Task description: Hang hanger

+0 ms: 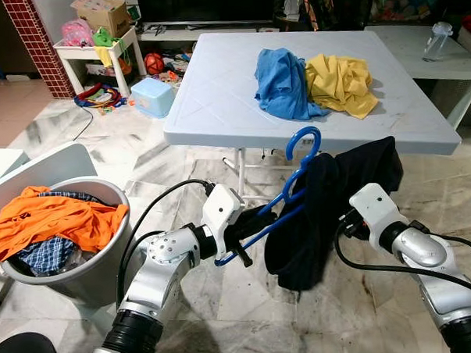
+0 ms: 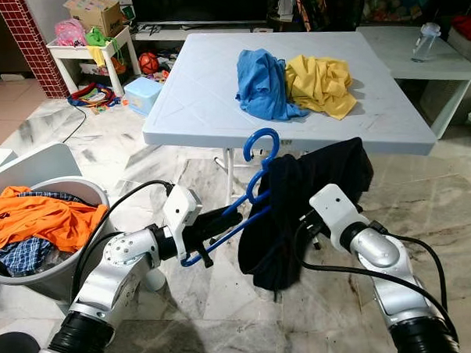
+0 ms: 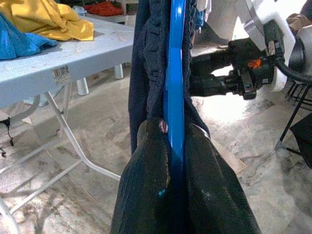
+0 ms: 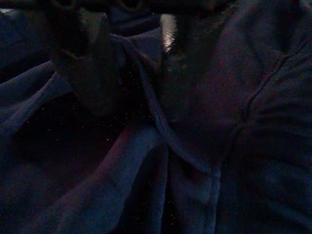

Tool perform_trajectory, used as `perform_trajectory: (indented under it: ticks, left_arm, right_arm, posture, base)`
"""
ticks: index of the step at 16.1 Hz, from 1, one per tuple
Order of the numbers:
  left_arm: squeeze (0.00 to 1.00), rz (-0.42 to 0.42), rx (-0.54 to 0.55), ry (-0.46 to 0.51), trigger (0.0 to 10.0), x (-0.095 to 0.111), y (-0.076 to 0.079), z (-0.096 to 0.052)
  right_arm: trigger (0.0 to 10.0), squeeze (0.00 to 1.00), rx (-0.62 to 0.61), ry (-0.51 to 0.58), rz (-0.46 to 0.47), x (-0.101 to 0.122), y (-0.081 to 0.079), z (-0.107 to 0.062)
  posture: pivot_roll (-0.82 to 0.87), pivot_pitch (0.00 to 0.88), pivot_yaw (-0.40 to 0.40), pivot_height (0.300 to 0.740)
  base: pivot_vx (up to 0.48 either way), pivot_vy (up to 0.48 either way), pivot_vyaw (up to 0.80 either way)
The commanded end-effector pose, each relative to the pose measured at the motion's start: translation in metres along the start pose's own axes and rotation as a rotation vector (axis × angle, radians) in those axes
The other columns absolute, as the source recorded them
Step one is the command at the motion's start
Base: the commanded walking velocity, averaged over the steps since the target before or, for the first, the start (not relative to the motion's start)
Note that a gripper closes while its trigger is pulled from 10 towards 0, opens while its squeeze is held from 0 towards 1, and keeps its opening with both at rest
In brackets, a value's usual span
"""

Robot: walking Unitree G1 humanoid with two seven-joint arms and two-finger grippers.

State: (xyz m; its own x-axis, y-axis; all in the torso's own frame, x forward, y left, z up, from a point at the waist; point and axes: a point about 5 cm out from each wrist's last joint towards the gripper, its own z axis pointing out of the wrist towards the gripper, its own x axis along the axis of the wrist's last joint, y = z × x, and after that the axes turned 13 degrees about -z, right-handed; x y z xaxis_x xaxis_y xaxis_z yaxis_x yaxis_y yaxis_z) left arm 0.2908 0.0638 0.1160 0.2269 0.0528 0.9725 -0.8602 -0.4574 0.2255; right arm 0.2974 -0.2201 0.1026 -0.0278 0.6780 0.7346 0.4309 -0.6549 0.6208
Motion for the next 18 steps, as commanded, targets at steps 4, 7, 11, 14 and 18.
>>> perform_trajectory:
  ticks: [4, 7, 11, 14, 18]
  left_arm:
    - [0.0, 0.028, -0.017, 0.05, 0.0, 0.013, 0.003, 0.0]
    - [0.0, 0.027, -0.013, 0.051, 0.0, 0.013, 0.002, 0.0]
    - [0.0, 0.034, -0.009, 0.033, 0.0, 0.008, 0.002, -0.003]
    - [0.0, 0.053, 0.046, -0.008, 0.0, -0.001, -0.004, -0.013]
    - [0.0, 0.018, 0.111, -0.057, 0.0, -0.019, -0.003, -0.026]
  right_arm:
    - [0.0, 0.0, 0.037, -0.021, -0.004, -0.006, -0.006, -0.001]
    - [0.0, 0.0, 0.013, -0.027, 0.013, -0.009, -0.005, -0.002]
    - [0.0, 0.0, -0.084, 0.021, 0.135, -0.001, 0.011, -0.002]
    - [0.0, 0.0, -0.226, 0.103, 0.287, 0.009, 0.034, -0.003]
    - [0.0, 0.0, -0.53, 0.166, 0.451, 0.031, 0.082, -0.001]
  posture:
    - [-0.04, 0.009, 0.0, 0.74]
    - [-0.04, 0.011, -0.001, 0.74]
    - [-0.05, 0.012, 0.0, 0.74]
    - [-0.04, 0.013, -0.003, 0.74]
    - [-0.04, 0.01, -0.01, 0.74]
  base:
    - [0.0, 0.0, 0.0]
    - [0.0, 0.0, 0.0]
    - [0.0, 0.0, 0.0]
    - [0.0, 0.0, 0.0]
    - [0.0, 0.0, 0.0]
